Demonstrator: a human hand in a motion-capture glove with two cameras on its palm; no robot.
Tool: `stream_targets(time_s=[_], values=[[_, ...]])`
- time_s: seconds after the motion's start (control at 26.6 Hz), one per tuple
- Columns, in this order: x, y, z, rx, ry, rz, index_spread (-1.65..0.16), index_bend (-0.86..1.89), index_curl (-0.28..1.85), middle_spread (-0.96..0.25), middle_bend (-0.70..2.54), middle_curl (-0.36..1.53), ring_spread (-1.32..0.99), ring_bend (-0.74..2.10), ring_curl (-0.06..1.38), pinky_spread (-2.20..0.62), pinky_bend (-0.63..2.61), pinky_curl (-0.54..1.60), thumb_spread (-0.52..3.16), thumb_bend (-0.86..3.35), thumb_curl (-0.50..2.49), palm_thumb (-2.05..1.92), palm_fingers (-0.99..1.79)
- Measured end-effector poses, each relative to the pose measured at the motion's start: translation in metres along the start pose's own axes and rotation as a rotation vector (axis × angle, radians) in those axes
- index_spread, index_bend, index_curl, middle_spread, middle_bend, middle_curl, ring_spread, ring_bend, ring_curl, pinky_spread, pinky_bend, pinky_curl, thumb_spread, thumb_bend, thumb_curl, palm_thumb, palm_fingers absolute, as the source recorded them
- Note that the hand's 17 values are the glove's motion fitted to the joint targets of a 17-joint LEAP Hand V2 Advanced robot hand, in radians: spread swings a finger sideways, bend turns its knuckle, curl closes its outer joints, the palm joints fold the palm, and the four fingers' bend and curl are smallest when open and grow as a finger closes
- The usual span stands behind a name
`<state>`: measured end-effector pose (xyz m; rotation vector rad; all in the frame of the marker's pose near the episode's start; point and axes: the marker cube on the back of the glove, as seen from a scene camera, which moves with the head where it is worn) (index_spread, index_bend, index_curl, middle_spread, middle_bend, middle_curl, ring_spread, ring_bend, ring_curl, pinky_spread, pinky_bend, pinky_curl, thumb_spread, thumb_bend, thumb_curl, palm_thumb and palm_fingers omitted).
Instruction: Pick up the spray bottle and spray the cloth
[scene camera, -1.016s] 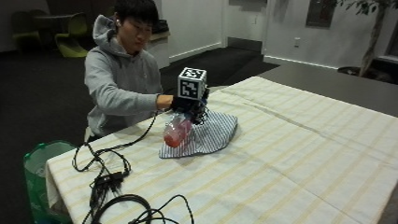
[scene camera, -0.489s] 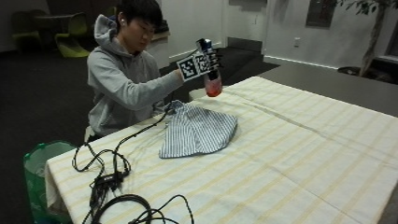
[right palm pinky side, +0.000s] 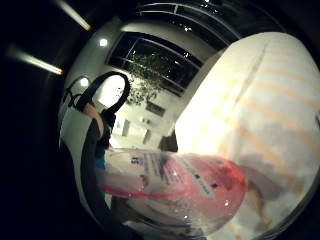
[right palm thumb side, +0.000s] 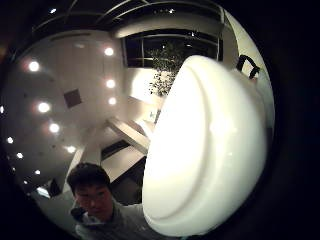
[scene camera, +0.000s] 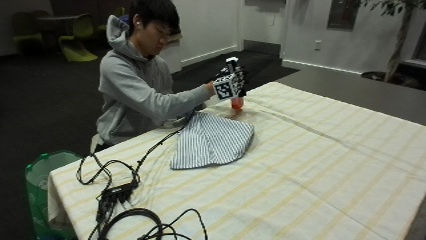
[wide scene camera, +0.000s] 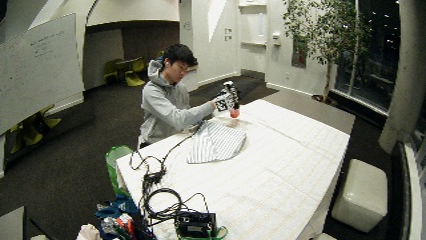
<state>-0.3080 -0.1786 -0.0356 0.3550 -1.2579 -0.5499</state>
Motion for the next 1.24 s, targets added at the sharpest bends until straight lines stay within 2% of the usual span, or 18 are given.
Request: stream_targets(time_s=[0.19,0.3,0.41,0.45,0.53,0.6,0.9,1.02,1.24], values=[[0.040,0.022,0.002,-0.238,0.180,0.044,-0.22,0.33,0.54,-0.11,0.63,0.50,-0.17,0.59,0.47,-0.27,0.36,0.43,-0.02,-0.04,0.70,1.06,1.34],[0.045,0.019,-0.002,-0.313,0.240,0.059,-0.22,0.29,0.53,-0.11,0.60,0.49,-0.17,0.58,0.46,-0.28,0.40,0.43,0.02,-0.05,0.70,1.04,1.30],[0.043,0.007,-0.010,-0.298,0.307,0.043,-0.23,0.12,0.49,-0.12,0.46,0.45,-0.15,0.53,0.45,-0.22,0.45,0.43,0.19,-0.03,0.69,1.04,0.94],[0.038,0.006,-0.016,-0.304,0.316,0.036,-0.25,0.06,0.47,-0.10,0.39,0.44,-0.13,0.48,0.44,-0.16,0.43,0.44,0.26,-0.05,0.68,1.01,0.59],[0.023,0.013,-0.029,-0.339,0.296,0.031,-0.27,0.05,0.49,-0.06,0.33,0.44,-0.10,0.45,0.48,-0.09,0.50,0.51,0.35,-0.06,0.67,0.97,0.25],[0.003,0.021,-0.039,-0.343,0.247,0.032,-0.29,0.06,0.46,-0.03,0.28,0.42,-0.07,0.42,0.47,-0.02,0.52,0.51,0.42,-0.06,0.65,0.94,0.12],[-0.033,0.073,-0.103,-0.346,0.337,0.040,-0.34,0.11,0.34,0.04,0.23,0.37,0.00,0.30,0.34,0.14,0.50,0.41,0.62,-0.05,0.59,0.85,0.02],[-0.029,0.090,-0.123,-0.302,0.451,0.007,-0.34,0.13,0.32,0.05,0.22,0.36,0.02,0.29,0.33,0.17,0.48,0.39,0.67,-0.04,0.58,0.85,0.02],[-0.045,0.129,-0.135,-0.267,0.443,-0.024,-0.34,0.18,0.32,0.07,0.21,0.35,0.05,0.26,0.31,0.20,0.45,0.37,0.72,-0.03,0.56,0.85,0.06]])
